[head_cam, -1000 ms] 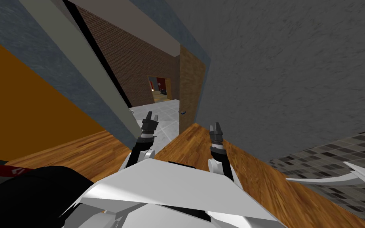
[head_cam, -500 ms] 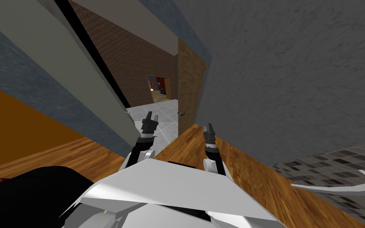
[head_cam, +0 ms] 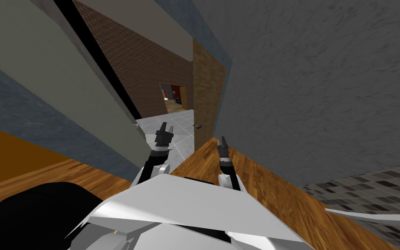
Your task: Push the door open
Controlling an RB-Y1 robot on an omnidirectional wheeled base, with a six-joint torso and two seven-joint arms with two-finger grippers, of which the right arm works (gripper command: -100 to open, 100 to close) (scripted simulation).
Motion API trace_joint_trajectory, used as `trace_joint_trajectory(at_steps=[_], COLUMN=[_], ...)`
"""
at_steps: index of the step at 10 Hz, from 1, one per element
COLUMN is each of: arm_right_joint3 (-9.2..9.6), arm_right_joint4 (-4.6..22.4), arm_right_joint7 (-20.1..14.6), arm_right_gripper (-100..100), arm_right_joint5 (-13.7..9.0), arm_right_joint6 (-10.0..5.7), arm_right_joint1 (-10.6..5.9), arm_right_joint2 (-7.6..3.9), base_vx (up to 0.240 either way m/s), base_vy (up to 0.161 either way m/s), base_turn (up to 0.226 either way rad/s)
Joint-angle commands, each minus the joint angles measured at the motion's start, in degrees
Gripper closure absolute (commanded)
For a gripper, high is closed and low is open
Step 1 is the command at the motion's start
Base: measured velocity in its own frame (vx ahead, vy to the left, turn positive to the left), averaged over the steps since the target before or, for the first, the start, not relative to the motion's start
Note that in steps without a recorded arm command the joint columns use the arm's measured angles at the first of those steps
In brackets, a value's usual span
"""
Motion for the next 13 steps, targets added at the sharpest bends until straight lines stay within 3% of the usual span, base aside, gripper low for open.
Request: trace_joint_trajectory(at_steps=[1,13], arm_right_joint3=[1.21,11.34], arm_right_joint4=[2.0,15.4], arm_right_joint7=[-0.4,-2.9], arm_right_gripper=[-100,-100], arm_right_joint5=[-0.1,-0.8], arm_right_joint6=[-0.68,-4.17], arm_right_joint1=[-0.72,-6.43], arm_right_joint2=[-0.35,-2.05], base_vx=[0.118,0.105], base_vy=[-0.022,-0.018], base_turn=[-0.001,-0.003])
